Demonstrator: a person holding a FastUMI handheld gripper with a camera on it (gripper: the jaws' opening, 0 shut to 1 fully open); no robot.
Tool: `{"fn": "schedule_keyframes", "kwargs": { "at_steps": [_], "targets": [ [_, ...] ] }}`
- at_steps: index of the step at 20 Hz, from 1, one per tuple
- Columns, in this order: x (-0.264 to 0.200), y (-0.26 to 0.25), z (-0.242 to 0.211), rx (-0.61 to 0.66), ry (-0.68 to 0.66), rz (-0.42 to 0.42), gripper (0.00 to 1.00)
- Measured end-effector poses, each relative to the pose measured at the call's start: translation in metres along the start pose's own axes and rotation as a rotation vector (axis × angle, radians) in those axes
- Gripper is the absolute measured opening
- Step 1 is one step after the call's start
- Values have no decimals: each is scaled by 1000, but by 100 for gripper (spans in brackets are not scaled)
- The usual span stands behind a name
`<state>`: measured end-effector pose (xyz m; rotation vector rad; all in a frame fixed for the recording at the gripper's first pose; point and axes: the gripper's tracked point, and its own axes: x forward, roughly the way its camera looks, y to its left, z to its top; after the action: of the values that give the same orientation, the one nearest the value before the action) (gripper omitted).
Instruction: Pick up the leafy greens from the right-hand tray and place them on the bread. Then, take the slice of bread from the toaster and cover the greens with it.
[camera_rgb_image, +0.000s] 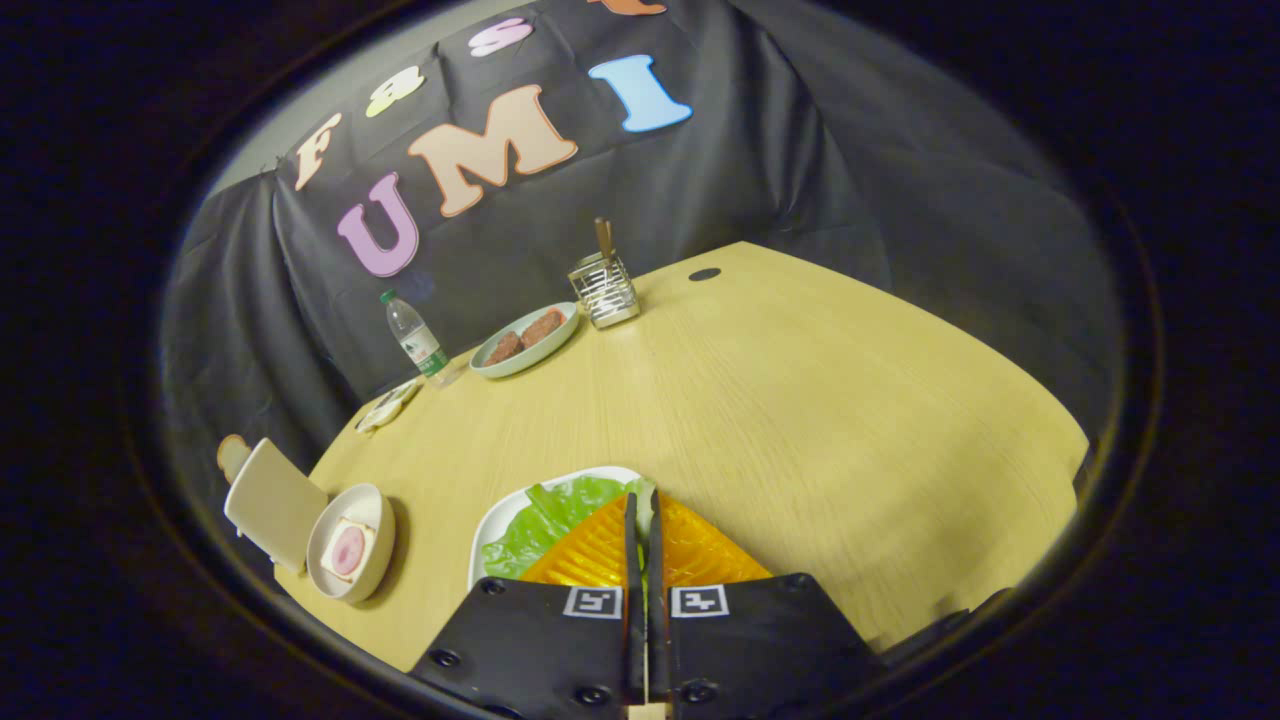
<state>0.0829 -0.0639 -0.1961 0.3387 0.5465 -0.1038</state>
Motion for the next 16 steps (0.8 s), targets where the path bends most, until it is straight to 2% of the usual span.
{"fn": "schedule_keyframes", "kwargs": {
  "at_steps": [6,16],
  "targets": [
    [-22,26,24,7,-88,71,4],
    [-46,112,44,3,-175,203,4]
  ]
}}
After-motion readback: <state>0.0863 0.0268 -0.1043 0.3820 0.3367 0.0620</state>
